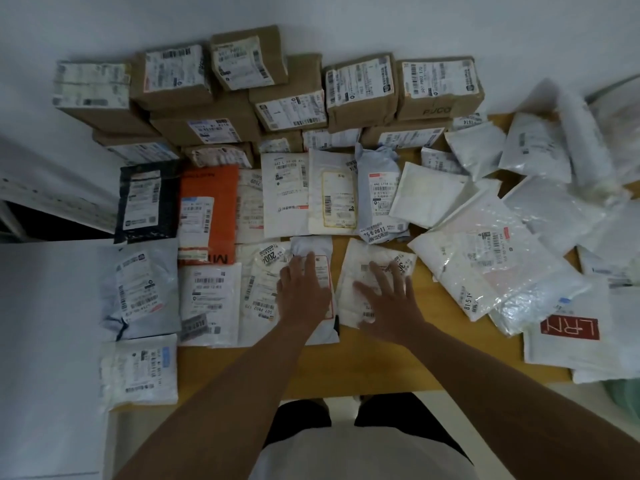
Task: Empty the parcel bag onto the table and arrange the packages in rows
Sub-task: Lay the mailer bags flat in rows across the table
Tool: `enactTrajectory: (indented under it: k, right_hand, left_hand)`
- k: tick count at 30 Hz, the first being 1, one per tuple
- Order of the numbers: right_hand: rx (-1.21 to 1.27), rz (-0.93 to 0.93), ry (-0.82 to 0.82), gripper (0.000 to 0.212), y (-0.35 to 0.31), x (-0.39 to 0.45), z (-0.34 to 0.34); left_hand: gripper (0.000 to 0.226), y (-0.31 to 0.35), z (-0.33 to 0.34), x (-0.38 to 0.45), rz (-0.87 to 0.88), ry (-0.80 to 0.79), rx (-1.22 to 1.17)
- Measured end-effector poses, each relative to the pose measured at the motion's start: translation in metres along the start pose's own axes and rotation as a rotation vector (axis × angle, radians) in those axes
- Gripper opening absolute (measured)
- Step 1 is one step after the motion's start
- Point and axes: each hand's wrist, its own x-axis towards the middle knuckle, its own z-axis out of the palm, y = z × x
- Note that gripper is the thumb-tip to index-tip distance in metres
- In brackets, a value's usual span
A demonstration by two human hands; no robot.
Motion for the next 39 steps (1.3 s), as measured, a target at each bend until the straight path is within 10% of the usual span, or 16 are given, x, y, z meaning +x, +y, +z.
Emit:
enactTrajectory:
  k: [27,32,39]
  right_hand:
    - [0.037,-0.105,0.046,0.095,-0.026,0.038,-0.019]
    - [0.080,0.078,0.450,0.055,0.003,0.010,-0.039]
    - [-0.049,0.374,0.479,0.073,0.093,-0.007,-0.083]
  left_hand:
    - [0.068,-0.001,-0.005,0.011,0.007,-0.018,-0.078]
    - [0.076,0.019,-0.007,0.004,0.023,0.102,-0.066]
    - [0.062,0.091,-0.004,0.013,0.265,0.087,-0.162]
